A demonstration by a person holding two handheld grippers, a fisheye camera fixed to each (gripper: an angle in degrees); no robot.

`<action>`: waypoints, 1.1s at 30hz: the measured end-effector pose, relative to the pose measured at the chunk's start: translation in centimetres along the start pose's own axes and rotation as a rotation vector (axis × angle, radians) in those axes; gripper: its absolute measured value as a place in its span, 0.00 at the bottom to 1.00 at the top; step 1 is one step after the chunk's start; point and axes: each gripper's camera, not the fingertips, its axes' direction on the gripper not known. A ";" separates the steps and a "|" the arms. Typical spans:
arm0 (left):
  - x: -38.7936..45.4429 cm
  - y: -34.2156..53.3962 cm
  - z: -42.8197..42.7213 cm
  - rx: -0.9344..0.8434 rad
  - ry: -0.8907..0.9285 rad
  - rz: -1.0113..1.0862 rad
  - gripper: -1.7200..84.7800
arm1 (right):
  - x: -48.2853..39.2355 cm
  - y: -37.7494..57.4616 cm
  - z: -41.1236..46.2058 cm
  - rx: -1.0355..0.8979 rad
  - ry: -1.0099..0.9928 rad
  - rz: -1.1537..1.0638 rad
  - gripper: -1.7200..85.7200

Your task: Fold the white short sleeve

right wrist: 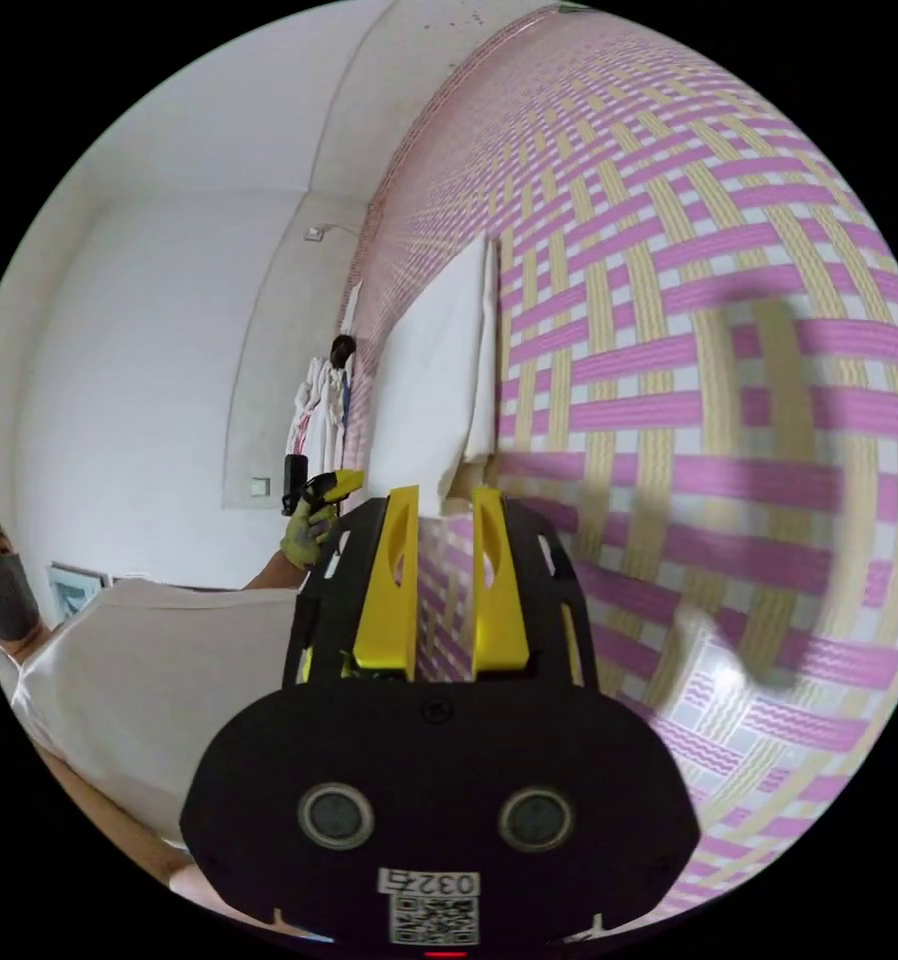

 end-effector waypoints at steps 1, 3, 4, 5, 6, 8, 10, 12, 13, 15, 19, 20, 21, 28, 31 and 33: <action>0.7 0.5 0.6 -0.003 -0.004 0.004 0.09 | -0.4 0.3 0.9 -0.008 -0.005 -0.035 0.11; 1.8 0.9 1.3 -0.006 -0.031 0.010 0.08 | -1.1 0.4 2.5 -0.042 0.039 -0.089 0.09; 2.3 0.9 1.8 -0.019 -0.046 0.006 0.06 | -1.6 0.4 3.4 -0.060 0.071 -0.119 0.05; 2.7 1.0 2.3 -0.042 -0.067 -0.003 0.04 | -1.9 0.5 4.1 -0.085 0.109 -0.130 0.03; 2.9 1.1 2.5 -0.049 -0.082 -0.007 0.03 | -2.0 0.5 4.3 -0.092 0.124 -0.135 0.02; 3.6 1.6 3.2 -0.061 -0.055 -0.013 0.01 | -2.1 1.3 4.4 -0.112 0.154 -0.154 0.01; 4.4 2.5 4.1 -0.094 -0.025 -0.001 0.01 | -2.0 2.3 4.1 -0.123 0.171 -0.151 0.01; 5.7 3.6 5.7 -0.164 -0.012 0.024 0.01 | -1.8 3.7 3.5 -0.133 0.187 -0.138 0.01; 6.7 4.6 6.9 -0.219 0.013 0.044 0.01 | -1.4 5.0 3.0 -0.139 0.196 -0.117 0.01; 8.2 6.2 8.8 -0.300 0.127 0.082 0.01 | -0.3 7.1 2.1 -0.139 0.233 -0.068 0.01; 9.6 7.6 8.9 -0.261 0.250 0.052 0.05 | 2.9 12.6 -1.4 0.033 0.305 0.086 0.07; 9.3 7.0 8.1 -0.202 0.234 0.014 0.06 | 3.9 14.1 -2.6 0.113 0.265 0.141 0.08; 9.1 6.6 7.6 -0.172 0.236 -0.006 0.07 | 4.4 14.8 -3.0 0.153 0.241 0.167 0.09; 10.3 0.0 5.2 -0.041 0.183 -0.165 0.14 | 8.8 18.2 -1.9 0.246 0.038 0.313 0.12; 11.6 -2.8 4.8 -0.040 0.165 -0.179 0.14 | 9.8 18.5 -0.8 0.244 -0.024 0.327 0.13; 12.2 -4.4 5.0 -0.057 0.169 -0.185 0.12 | 10.4 18.6 -0.1 0.242 -0.044 0.336 0.13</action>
